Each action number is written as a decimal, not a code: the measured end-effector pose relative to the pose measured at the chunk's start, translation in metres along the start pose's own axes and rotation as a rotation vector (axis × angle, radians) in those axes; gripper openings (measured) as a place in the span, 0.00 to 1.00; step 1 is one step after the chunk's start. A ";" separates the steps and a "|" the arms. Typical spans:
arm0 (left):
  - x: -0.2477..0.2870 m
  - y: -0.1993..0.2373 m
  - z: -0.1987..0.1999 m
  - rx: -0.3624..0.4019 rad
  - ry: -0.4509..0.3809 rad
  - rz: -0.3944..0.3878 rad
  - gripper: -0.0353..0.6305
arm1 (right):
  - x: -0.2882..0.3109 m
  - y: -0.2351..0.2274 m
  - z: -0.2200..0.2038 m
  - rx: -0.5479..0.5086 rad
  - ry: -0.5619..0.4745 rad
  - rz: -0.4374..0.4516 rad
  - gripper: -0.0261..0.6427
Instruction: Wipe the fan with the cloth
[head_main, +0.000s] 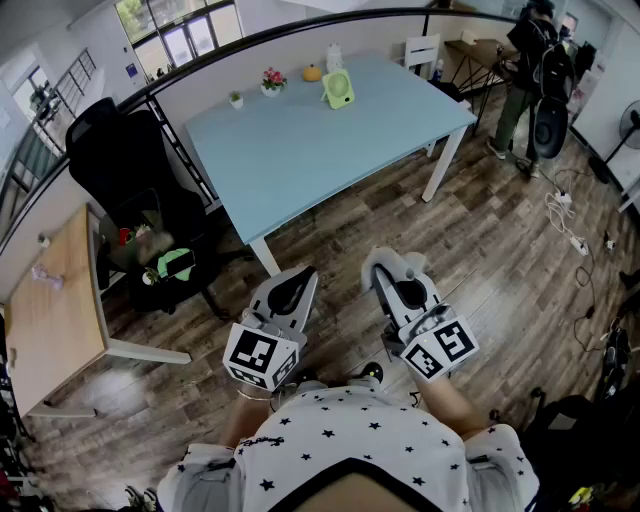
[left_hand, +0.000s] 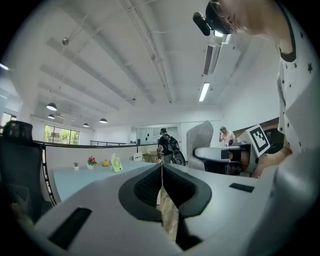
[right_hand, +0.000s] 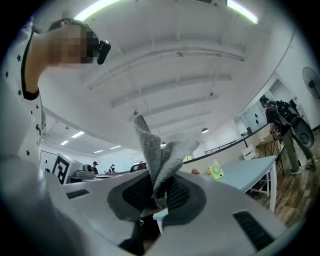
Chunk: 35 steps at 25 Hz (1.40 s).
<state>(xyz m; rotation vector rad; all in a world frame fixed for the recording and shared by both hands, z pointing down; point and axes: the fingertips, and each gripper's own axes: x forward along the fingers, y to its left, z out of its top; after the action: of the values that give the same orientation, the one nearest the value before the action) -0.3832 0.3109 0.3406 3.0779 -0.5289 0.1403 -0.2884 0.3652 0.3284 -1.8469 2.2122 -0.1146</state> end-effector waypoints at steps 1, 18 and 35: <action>0.001 -0.002 0.001 -0.001 0.000 0.000 0.10 | -0.001 -0.002 0.001 0.001 0.001 -0.001 0.11; 0.036 -0.027 -0.001 -0.017 0.029 0.041 0.10 | -0.022 -0.057 0.013 0.069 -0.031 0.008 0.11; 0.099 -0.085 -0.003 -0.023 0.034 -0.025 0.10 | -0.074 -0.122 0.023 0.126 -0.053 -0.034 0.11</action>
<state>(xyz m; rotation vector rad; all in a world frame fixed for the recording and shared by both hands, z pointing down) -0.2622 0.3578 0.3530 3.0522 -0.4868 0.1842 -0.1547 0.4162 0.3442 -1.7996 2.0878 -0.2041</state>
